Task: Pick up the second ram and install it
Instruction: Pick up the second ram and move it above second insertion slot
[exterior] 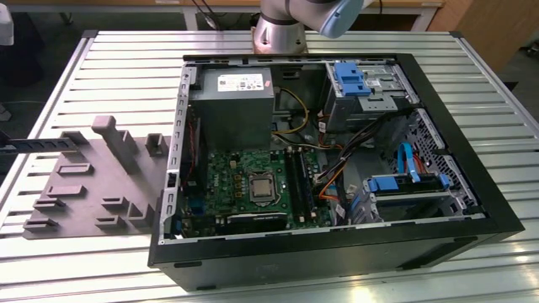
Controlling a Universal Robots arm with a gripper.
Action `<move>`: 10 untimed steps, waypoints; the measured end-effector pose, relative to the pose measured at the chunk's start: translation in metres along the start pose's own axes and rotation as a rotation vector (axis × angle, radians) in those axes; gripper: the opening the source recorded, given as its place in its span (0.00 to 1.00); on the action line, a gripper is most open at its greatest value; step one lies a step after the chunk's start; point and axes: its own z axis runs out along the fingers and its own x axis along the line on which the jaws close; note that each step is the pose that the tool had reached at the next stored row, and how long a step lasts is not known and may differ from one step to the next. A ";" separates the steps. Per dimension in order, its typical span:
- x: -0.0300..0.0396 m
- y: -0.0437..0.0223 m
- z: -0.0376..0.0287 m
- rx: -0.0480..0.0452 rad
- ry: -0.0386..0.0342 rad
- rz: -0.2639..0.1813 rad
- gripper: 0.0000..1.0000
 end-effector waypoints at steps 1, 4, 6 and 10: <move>-0.0002 0.0000 -0.0012 0.0000 0.0001 0.000 0.11; -0.0019 0.0003 -0.0110 0.0000 0.0001 0.000 0.11; -0.0023 0.0003 -0.0130 0.0001 0.0000 0.000 0.11; -0.0031 0.0004 -0.0170 0.0000 0.0000 0.000 0.11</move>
